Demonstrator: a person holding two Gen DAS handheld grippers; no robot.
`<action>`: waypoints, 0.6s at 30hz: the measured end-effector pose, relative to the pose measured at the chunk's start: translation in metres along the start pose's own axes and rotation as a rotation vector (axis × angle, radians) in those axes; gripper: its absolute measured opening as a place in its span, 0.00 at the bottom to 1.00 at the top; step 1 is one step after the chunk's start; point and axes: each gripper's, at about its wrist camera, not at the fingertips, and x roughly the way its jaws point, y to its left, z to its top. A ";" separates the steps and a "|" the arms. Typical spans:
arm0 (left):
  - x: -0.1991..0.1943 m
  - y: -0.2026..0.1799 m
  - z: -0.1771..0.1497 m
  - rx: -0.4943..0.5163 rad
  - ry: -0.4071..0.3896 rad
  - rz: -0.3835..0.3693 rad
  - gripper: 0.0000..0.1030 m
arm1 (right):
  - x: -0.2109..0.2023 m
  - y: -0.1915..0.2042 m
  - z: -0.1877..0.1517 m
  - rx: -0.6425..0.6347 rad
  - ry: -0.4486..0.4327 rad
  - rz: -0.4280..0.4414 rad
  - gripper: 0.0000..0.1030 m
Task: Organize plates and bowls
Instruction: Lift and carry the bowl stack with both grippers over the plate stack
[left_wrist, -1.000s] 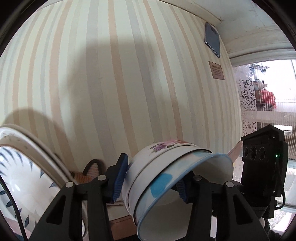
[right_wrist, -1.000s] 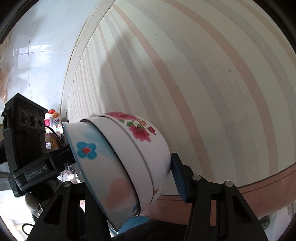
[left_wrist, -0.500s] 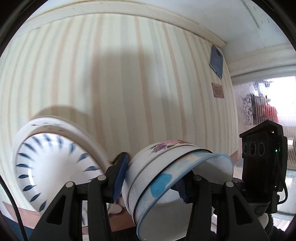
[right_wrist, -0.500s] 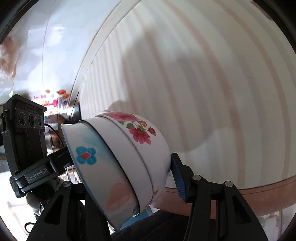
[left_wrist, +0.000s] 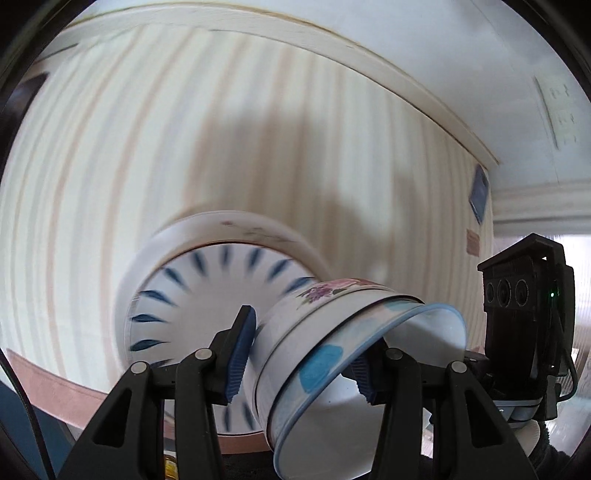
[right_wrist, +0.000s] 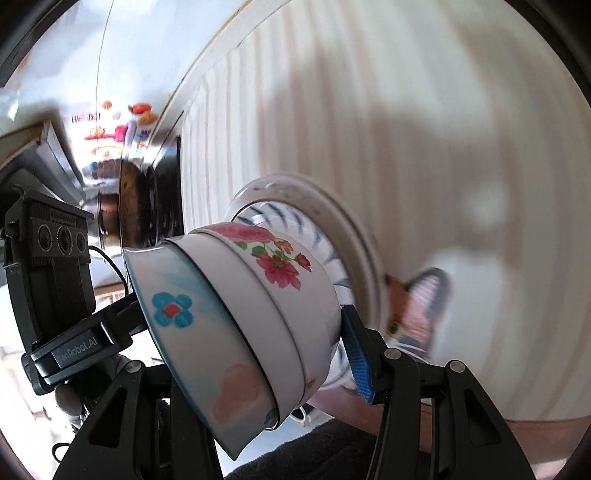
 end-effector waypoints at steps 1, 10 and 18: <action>0.000 0.005 0.000 -0.011 -0.002 0.002 0.44 | 0.006 0.002 0.001 -0.003 0.011 0.000 0.51; 0.001 0.056 0.001 -0.121 -0.012 0.001 0.44 | 0.055 0.024 0.018 -0.053 0.101 -0.040 0.51; 0.004 0.069 0.000 -0.145 -0.014 0.011 0.44 | 0.072 0.033 0.027 -0.070 0.122 -0.059 0.51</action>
